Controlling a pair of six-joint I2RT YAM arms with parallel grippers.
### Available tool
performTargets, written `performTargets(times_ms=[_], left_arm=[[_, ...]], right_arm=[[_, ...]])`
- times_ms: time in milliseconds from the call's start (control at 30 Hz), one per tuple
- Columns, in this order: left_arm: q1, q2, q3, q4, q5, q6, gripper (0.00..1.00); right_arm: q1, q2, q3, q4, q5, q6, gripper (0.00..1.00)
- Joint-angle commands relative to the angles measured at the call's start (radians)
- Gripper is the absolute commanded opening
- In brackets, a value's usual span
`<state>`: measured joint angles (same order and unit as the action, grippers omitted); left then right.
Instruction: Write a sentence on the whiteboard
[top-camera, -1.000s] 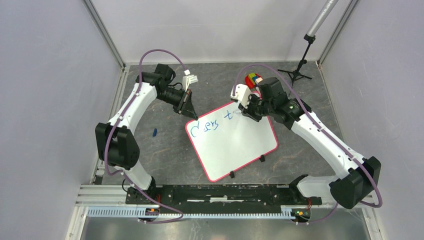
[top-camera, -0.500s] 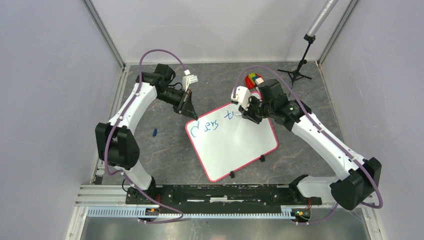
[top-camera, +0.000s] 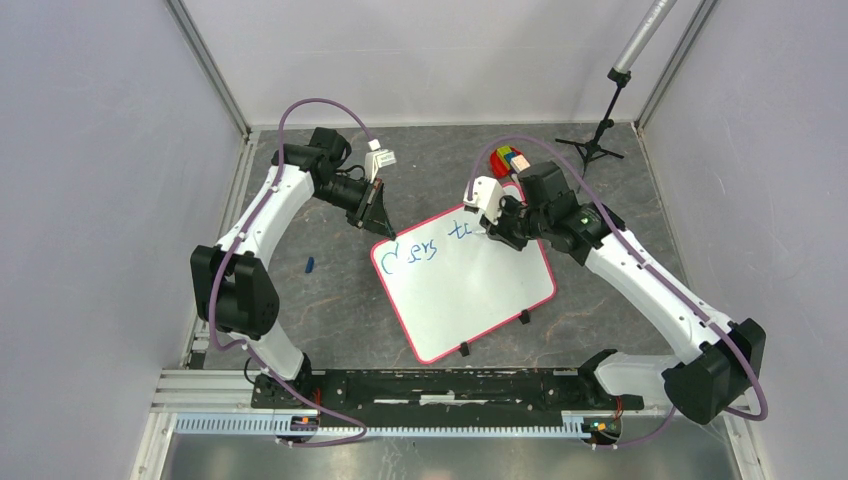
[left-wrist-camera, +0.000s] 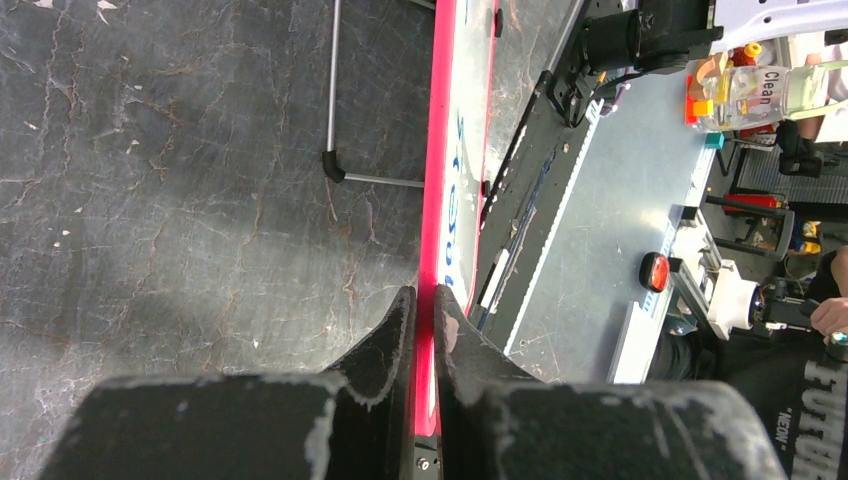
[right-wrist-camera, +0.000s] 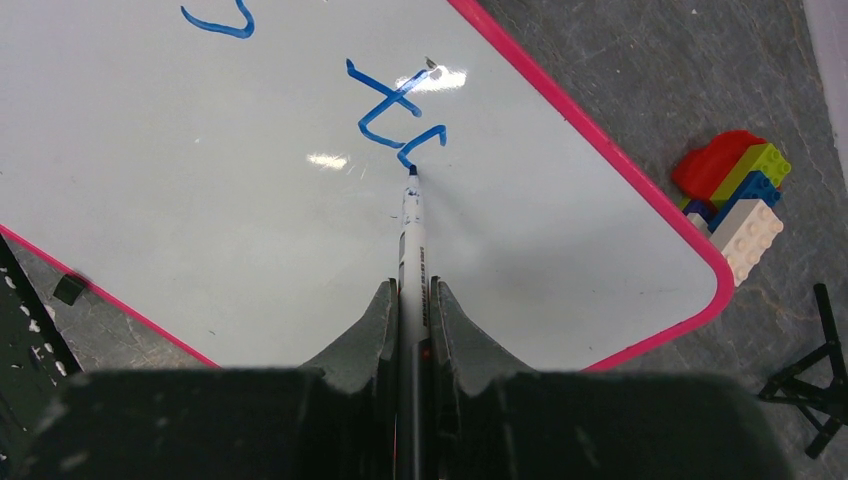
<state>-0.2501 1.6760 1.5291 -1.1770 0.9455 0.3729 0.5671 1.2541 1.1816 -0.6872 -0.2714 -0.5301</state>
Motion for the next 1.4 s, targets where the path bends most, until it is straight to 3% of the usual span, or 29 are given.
performTargets(times_ms=[0, 833, 1367], left_arm=[[-0.024, 0.008, 0.003, -0.021, 0.002, 0.053, 0.02], [-0.023, 0.010, 0.003, -0.021, -0.002, 0.052, 0.02], [-0.024, 0.010, 0.009, -0.021, -0.020, 0.050, 0.02]], right_arm=[[-0.012, 0.008, 0.044, 0.008, 0.061, -0.017, 0.00], [0.012, 0.058, 0.111, 0.023, -0.014, 0.021, 0.00], [0.014, -0.009, 0.150, -0.046, -0.079, 0.013, 0.00]])
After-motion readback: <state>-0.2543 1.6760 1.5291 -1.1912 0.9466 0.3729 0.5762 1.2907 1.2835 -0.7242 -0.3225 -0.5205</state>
